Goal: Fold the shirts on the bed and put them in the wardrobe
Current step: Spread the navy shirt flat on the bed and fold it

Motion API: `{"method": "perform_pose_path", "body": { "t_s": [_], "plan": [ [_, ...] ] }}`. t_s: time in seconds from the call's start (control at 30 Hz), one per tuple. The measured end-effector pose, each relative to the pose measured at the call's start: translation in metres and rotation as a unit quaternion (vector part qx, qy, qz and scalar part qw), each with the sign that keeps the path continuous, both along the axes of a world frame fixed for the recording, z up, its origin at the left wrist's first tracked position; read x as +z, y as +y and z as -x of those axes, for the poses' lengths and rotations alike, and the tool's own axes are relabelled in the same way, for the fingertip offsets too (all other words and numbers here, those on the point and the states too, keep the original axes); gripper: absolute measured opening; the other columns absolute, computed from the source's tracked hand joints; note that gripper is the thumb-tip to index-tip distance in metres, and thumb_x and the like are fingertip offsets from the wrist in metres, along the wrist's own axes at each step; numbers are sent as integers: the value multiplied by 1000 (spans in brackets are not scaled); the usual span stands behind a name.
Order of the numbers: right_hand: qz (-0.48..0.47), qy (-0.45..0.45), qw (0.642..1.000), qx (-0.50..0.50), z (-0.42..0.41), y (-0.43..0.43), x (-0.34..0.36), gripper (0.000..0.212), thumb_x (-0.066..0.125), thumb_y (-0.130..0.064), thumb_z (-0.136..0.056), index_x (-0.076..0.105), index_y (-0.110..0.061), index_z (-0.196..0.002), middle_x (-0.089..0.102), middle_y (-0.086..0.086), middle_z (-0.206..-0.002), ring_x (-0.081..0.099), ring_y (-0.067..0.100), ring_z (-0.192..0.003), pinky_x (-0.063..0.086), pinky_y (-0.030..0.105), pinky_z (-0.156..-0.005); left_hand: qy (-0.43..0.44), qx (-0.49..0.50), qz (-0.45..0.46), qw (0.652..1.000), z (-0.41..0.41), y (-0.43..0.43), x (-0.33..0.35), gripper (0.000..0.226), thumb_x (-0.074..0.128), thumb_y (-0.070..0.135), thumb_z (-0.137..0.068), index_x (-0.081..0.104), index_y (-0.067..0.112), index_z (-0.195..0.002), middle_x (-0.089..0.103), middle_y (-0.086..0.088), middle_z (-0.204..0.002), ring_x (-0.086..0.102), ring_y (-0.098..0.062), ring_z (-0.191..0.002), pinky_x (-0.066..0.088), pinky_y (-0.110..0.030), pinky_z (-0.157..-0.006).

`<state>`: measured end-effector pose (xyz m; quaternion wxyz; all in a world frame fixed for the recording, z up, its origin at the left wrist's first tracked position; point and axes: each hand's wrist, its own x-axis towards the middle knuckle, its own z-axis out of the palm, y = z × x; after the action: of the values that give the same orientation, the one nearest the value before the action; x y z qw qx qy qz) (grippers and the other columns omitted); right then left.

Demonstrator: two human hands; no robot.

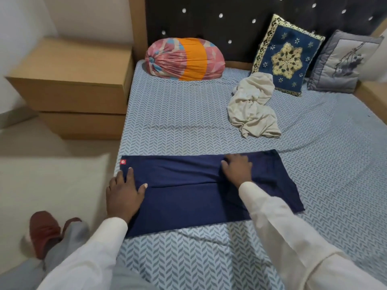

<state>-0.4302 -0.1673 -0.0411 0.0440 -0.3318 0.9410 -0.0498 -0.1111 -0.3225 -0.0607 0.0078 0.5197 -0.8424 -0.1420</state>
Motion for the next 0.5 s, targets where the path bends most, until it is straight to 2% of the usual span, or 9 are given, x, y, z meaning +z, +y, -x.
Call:
{"method": "perform_pose_path", "body": {
  "t_s": [0.07,0.2,0.3,0.43,0.5],
  "plan": [
    [13,1,998,63,-37,-16,-10,30,52,-40,-91,65,-24,-113,62,7,-118,50,34,-110,39,44,-87,13,32,-13,999,-14,19,3,77,64,46,-85,37,7,-146,47,-22,-136,45,-41,-116,41,-49,-93],
    [7,3,989,149,-113,-55,-22,27,60,-24,-79,67,-18,-104,63,9,-104,54,36,-97,39,42,-78,46,123,-95,987,-41,38,12,64,69,41,-84,42,6,-130,48,-21,-123,50,-40,-109,46,-45,-88],
    [15,4,975,222,-163,-89,-19,30,57,-18,-78,66,-16,-106,60,10,-112,51,35,-103,37,42,-82,67,156,-149,974,-55,44,13,53,68,43,-85,44,9,-118,53,-17,-117,58,-37,-103,51,-43,-84],
    [21,-35,961,275,-227,-134,-2,29,49,-25,-91,63,-10,-112,54,14,-121,47,36,-113,36,42,-89,118,201,-216,948,-71,44,16,40,70,43,-80,52,14,-101,66,-12,-106,63,-33,-98,51,-36,-76],
    [7,-72,963,260,-253,-150,6,42,48,-39,-94,57,-7,-121,52,16,-125,47,36,-116,39,42,-92,138,194,-252,938,-74,43,19,25,69,39,-80,58,18,-87,70,-11,-101,65,-30,-94,52,-34,-75]
  ]
}}
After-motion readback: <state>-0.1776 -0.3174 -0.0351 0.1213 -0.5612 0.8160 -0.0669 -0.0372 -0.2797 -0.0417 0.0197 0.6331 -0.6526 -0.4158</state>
